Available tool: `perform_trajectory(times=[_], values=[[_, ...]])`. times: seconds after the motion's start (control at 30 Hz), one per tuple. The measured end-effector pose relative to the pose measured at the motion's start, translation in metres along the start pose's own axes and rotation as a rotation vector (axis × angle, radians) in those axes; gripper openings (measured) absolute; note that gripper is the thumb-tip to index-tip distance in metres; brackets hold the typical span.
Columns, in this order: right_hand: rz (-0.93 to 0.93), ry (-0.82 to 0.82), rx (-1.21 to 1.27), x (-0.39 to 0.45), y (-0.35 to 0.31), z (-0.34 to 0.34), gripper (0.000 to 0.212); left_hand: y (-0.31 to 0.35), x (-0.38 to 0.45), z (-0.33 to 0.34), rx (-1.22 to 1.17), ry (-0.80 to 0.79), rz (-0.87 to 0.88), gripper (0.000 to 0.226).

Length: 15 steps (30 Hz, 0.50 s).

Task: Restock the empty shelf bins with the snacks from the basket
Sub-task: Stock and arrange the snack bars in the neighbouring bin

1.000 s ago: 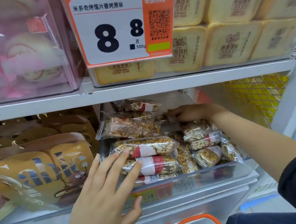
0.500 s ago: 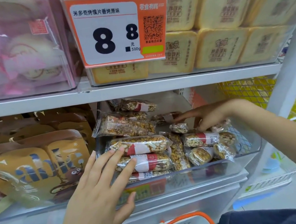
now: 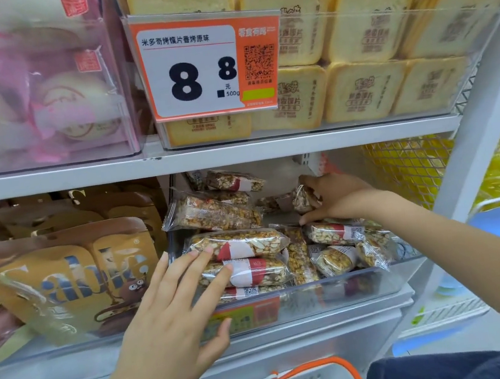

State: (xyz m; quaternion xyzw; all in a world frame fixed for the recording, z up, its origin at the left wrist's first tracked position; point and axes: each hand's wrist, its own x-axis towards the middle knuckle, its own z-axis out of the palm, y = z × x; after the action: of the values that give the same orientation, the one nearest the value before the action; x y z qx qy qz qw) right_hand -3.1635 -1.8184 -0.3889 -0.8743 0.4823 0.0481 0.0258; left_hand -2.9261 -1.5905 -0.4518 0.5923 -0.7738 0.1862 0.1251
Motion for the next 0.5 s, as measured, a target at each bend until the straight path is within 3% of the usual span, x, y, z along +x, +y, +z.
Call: perform_trajectory(times=[0.17, 0.27, 0.37, 0.43, 0.5], values=[[0.054, -0.091, 0.251, 0.001, 0.003, 0.009, 0.095, 0.000, 0.000, -0.001, -0.002, -0.027, -0.006, 0.054], [0.093, -0.042, 0.424, 0.005, 0.002, 0.014, 0.089, 0.000, 0.000, -0.001, -0.008, -0.033, -0.010, 0.053], [0.114, 0.052, 0.929, 0.005, 0.007, 0.012, 0.063, 0.000, -0.001, -0.001, 0.000, -0.037, -0.011, 0.054], [0.146, -0.006, 1.289, 0.004, 0.010, 0.010, 0.056, 0.000, -0.001, -0.001, 0.005, -0.040, -0.010, 0.054], [0.229, -0.093, 1.429, 0.005, 0.012, 0.009, 0.052, 0.000, -0.001, -0.002, 0.003, -0.042, -0.010, 0.054]])
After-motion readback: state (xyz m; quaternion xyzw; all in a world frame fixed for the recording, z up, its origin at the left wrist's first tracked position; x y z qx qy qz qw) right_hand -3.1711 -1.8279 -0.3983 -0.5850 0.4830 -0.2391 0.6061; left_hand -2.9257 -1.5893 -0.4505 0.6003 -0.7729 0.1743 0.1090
